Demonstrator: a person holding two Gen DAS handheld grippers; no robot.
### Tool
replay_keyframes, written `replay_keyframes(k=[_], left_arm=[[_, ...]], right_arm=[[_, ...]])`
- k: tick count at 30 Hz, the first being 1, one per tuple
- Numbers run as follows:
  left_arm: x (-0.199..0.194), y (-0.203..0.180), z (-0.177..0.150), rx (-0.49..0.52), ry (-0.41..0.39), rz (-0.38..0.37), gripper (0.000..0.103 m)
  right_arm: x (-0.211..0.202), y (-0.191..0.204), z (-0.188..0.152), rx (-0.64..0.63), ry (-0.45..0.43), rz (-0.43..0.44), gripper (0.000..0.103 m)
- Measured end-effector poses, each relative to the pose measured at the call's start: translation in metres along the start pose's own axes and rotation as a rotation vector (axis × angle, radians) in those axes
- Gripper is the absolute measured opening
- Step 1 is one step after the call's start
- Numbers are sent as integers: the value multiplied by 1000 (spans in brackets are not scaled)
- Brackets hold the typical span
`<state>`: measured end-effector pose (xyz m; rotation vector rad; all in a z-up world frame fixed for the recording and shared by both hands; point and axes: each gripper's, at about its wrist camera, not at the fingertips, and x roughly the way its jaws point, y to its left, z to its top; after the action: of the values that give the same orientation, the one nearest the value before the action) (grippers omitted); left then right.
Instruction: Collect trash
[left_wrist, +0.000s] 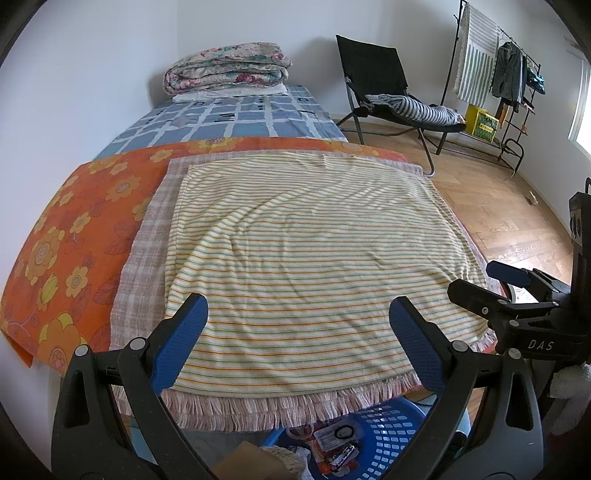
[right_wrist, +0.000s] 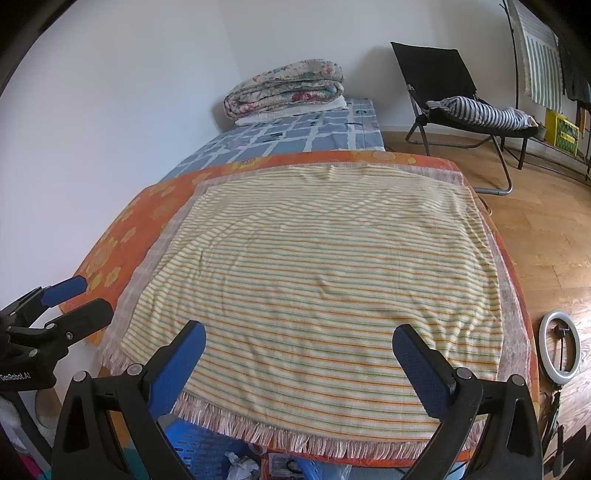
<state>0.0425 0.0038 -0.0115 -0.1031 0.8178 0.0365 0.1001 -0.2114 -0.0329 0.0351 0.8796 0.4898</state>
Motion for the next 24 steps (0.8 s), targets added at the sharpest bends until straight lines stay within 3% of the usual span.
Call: replay_keyframes(k=[24], left_arm=[[-4, 8, -2, 31, -6, 39, 100]], right_arm=[[5, -1, -5, 8, 23, -1, 102]])
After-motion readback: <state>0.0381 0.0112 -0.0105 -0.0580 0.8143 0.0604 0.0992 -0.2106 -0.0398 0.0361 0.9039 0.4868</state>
